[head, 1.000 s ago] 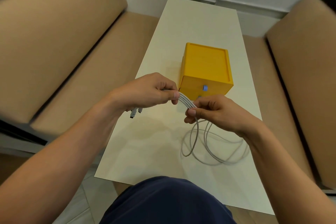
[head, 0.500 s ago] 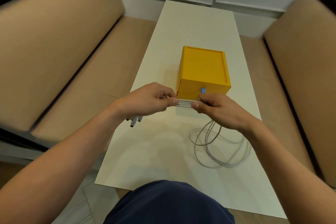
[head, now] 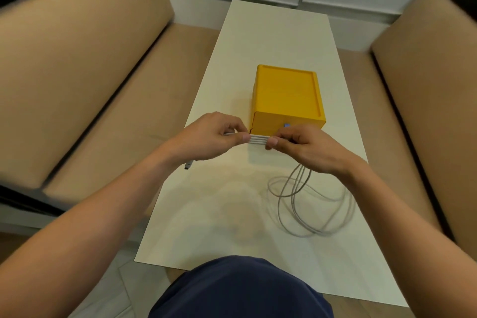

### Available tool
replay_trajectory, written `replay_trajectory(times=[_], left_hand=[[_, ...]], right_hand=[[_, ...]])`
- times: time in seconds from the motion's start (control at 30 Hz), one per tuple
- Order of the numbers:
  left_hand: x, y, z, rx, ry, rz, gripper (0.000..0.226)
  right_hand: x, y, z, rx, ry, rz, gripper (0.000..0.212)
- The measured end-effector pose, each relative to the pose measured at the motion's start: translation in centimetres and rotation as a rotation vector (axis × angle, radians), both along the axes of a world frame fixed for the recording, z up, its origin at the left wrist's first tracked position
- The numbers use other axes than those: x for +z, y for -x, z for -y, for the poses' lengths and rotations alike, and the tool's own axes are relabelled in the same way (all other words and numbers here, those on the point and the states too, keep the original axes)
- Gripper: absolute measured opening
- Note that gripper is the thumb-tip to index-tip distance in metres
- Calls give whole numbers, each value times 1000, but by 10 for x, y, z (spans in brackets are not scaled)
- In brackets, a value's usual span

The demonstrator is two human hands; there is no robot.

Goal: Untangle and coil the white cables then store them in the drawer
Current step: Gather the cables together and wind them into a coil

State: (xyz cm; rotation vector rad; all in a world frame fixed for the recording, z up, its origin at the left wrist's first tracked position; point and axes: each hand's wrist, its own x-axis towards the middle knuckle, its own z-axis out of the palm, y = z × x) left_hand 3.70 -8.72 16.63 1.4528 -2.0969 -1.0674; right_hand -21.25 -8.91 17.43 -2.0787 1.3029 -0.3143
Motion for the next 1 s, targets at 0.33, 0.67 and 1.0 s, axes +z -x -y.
replay_trajectory(times=[0.33, 0.67, 1.0], left_hand=[[-2, -2, -10, -95, 65, 65, 32], [19, -8, -10, -187, -90, -64, 26], [27, 1, -3, -243, -174, -67, 26]], right_hand=[[11, 9, -4, 145, -54, -138, 33], [31, 5, -5, 86, 16, 19, 29], [25, -8, -6, 63, -29, 46, 30]])
